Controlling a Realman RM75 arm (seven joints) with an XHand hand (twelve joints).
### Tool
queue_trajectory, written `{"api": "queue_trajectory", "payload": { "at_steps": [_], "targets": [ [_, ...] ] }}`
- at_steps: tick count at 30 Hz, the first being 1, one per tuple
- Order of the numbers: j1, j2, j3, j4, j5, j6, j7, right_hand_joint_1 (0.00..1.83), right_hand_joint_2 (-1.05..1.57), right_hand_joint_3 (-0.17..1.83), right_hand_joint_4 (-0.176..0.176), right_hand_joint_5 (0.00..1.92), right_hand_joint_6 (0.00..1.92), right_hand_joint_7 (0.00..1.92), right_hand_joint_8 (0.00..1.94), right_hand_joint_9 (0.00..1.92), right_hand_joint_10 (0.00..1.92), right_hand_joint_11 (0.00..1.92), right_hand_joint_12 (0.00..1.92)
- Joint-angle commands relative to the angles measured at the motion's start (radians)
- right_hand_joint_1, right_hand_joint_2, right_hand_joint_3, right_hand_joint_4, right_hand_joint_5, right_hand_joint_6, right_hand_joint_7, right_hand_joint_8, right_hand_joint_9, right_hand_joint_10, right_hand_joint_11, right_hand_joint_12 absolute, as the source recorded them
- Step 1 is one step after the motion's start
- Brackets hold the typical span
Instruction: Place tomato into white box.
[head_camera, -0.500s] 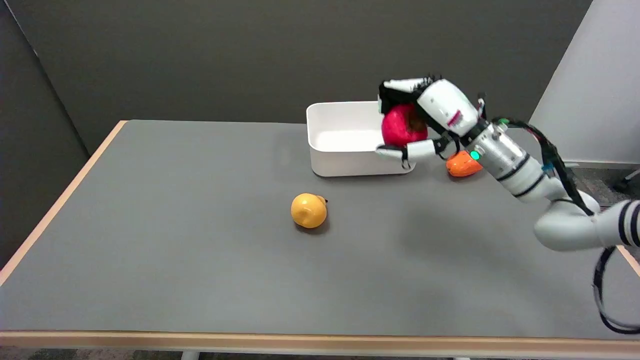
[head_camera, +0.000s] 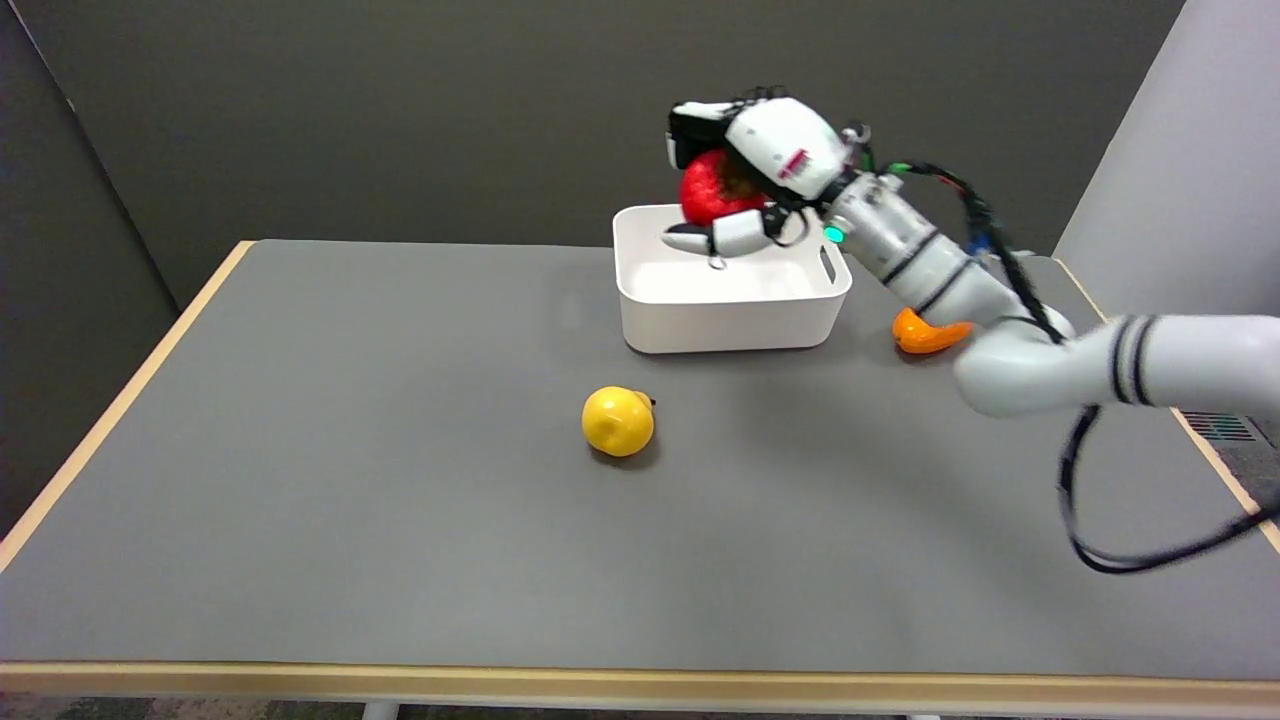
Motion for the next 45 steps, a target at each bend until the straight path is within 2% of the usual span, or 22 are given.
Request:
{"api": "queue_trajectory", "payload": {
  "at_steps": [1,6,8,11,13,17,23,30,34,36,39,41,43,44,45],
  "targets": [
    [0.153,-0.485,-0.103,0.607,0.212,-0.308,-0.104,1.18,1.08,0.36,-0.091,0.61,1.60,0.89,1.24,0.86,1.26,0.81,1.60],
    [0.148,-0.498,-0.064,0.681,0.214,-0.350,-0.110,1.18,1.08,0.35,-0.096,0.60,1.61,0.89,1.25,0.86,1.26,0.81,1.58],
    [0.139,-0.490,-0.051,0.695,0.214,-0.357,-0.112,1.17,1.10,0.33,-0.097,0.59,1.61,0.88,1.25,0.86,1.25,0.82,1.57],
    [0.114,-0.471,-0.034,0.713,0.216,-0.360,-0.112,1.18,1.04,0.43,-0.101,0.60,1.61,0.89,1.26,0.84,1.33,0.79,1.63],
    [0.097,-0.456,-0.017,0.718,0.227,-0.360,-0.112,1.17,1.09,0.36,-0.091,0.59,1.61,0.88,1.27,0.86,1.27,0.80,1.58],
    [0.066,-0.426,-0.008,0.711,0.251,-0.360,-0.112,1.17,1.05,0.45,-0.097,0.59,1.64,0.88,1.29,0.83,1.34,0.79,1.63],
    [0.024,-0.394,0.012,0.711,0.252,-0.361,-0.112,1.17,1.08,0.37,-0.091,0.59,1.62,0.87,1.27,0.85,1.31,0.78,1.62],
    [-0.009,-0.366,0.014,0.681,0.252,-0.361,-0.112,1.18,1.05,0.43,-0.096,0.59,1.63,0.88,1.28,0.83,1.33,0.79,1.62],
    [-0.018,-0.355,0.014,0.669,0.252,-0.361,-0.112,1.17,1.11,0.31,-0.092,0.58,1.61,0.87,1.27,0.86,1.25,0.81,1.57],
    [-0.022,-0.351,0.014,0.659,0.252,-0.357,-0.112,1.18,1.06,0.40,-0.098,0.59,1.62,0.88,1.28,0.84,1.31,0.79,1.61],
    [-0.023,-0.330,0.016,0.615,0.252,-0.345,-0.112,1.17,1.10,0.33,-0.092,0.59,1.61,0.87,1.27,0.86,1.27,0.80,1.58],
    [-0.021,-0.307,0.017,0.573,0.252,-0.338,-0.112,1.18,1.05,0.42,-0.087,0.60,1.61,0.88,1.28,0.84,1.34,0.76,1.61],
    [-0.018,-0.284,0.017,0.537,0.252,-0.329,-0.111,1.17,1.06,0.40,-0.085,0.59,1.61,0.87,1.30,0.83,1.33,0.73,1.56],
    [-0.017,-0.276,0.017,0.525,0.252,-0.324,-0.109,1.05,0.98,0.59,0.007,0.50,1.40,0.77,1.12,0.74,1.26,0.64,1.51],
    [-0.016,-0.270,0.019,0.516,0.252,-0.320,-0.106,0.86,0.82,0.89,0.158,0.35,1.05,0.60,0.83,0.61,1.14,0.51,1.43]
  ]
}}
